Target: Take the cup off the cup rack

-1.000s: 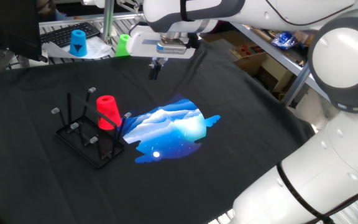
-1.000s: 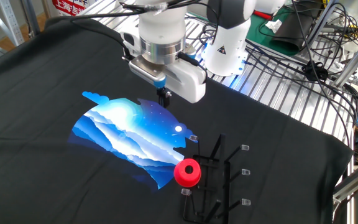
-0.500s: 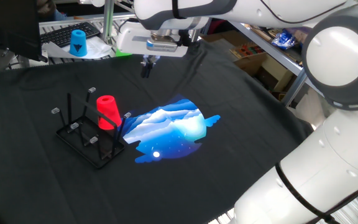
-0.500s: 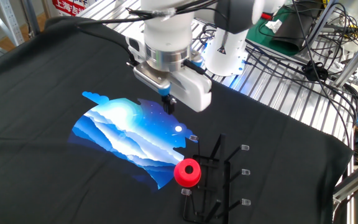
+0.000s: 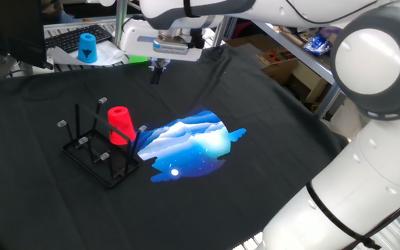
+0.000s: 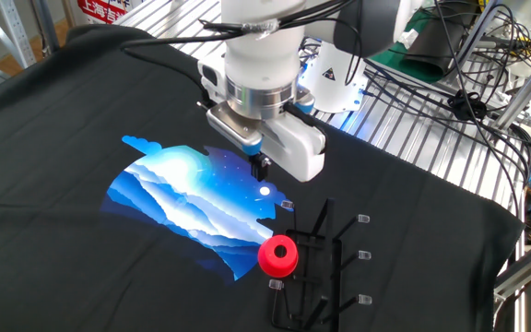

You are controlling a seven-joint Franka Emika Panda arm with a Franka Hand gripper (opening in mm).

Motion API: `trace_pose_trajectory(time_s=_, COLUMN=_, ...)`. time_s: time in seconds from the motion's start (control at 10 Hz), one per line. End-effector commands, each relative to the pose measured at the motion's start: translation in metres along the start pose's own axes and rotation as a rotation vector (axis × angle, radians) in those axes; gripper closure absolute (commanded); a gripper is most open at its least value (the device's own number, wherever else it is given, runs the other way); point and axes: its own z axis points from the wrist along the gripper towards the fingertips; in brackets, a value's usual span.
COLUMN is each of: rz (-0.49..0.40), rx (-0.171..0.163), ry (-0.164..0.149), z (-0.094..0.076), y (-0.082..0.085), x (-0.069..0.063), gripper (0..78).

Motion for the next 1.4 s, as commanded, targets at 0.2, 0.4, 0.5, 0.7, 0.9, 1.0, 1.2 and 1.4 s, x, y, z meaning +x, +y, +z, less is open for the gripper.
trace_pose_trajectory(time_s=0.2, rz=-0.001, rx=-0.005, ry=-0.014, z=-0.0019, y=0.0019, x=-0.0030, gripper=77.6)
trace_pose_trajectory(time_s=0.4, rz=-0.005, rx=-0.024, ry=-0.018, z=-0.0019, y=0.0019, x=-0.0030, gripper=77.6)
trace_pose_trajectory(time_s=0.5, rz=-0.014, rx=-0.023, ry=-0.017, z=-0.0019, y=0.0019, x=-0.0030, gripper=77.6)
trace_pose_trajectory(time_s=0.7, rz=-0.005, rx=-0.045, ry=0.000, z=-0.0019, y=0.0019, x=-0.0030, gripper=77.6)
trace_pose_trajectory(time_s=0.9, rz=0.017, rx=-0.046, ry=-0.007, z=-0.0019, y=0.0019, x=-0.0030, gripper=77.6)
trace_pose_trajectory(time_s=1.0, rz=0.036, rx=-0.046, ry=-0.010, z=-0.0019, y=0.0019, x=-0.0030, gripper=77.6)
trace_pose_trajectory(time_s=1.2, rz=0.042, rx=-0.051, ry=-0.006, z=-0.0019, y=0.0019, x=-0.0030, gripper=77.6)
trace_pose_trajectory(time_s=1.4, rz=0.058, rx=-0.049, ry=-0.004, z=0.0054, y=0.0101, x=-0.0032, gripper=77.6)
